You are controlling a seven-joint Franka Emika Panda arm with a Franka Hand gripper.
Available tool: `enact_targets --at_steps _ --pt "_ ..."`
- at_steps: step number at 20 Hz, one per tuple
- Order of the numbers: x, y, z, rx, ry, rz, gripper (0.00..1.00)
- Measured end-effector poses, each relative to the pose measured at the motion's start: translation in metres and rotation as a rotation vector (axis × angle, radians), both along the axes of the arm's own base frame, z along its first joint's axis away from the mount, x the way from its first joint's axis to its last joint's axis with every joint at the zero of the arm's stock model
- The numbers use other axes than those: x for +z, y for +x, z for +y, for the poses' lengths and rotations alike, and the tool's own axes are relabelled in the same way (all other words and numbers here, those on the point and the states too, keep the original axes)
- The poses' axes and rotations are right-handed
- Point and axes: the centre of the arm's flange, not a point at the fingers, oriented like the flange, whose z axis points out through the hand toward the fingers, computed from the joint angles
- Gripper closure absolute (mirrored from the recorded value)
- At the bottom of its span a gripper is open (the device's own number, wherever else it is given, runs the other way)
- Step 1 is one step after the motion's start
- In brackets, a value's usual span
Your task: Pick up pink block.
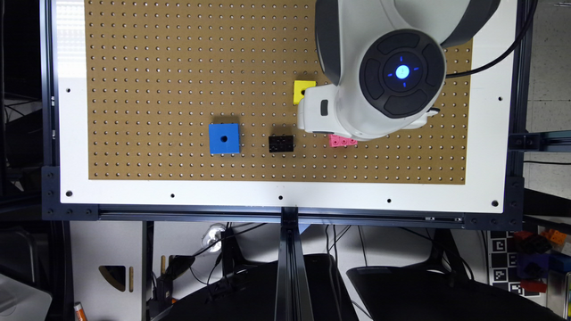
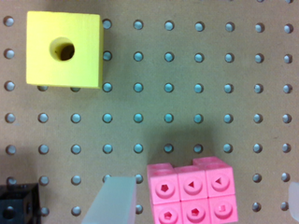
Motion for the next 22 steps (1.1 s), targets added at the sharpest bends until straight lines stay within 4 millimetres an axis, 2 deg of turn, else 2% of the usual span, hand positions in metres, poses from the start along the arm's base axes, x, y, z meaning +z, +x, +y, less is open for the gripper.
enact_targets --at_steps 3,7,13,19,22 --pt "-0.011 0.000 0.000 0.001 0.001 0.010 0.00" --pt "-0.043 0.004 -0.001 0.003 0.008 0.010 0.00" --pt "-0.043 0.016 0.001 0.002 0.015 -0.001 0.00" --pt "-0.042 0.018 0.002 0.002 0.017 -0.007 0.00" --pt "-0.066 0.017 0.002 0.004 0.020 0.010 0.00"
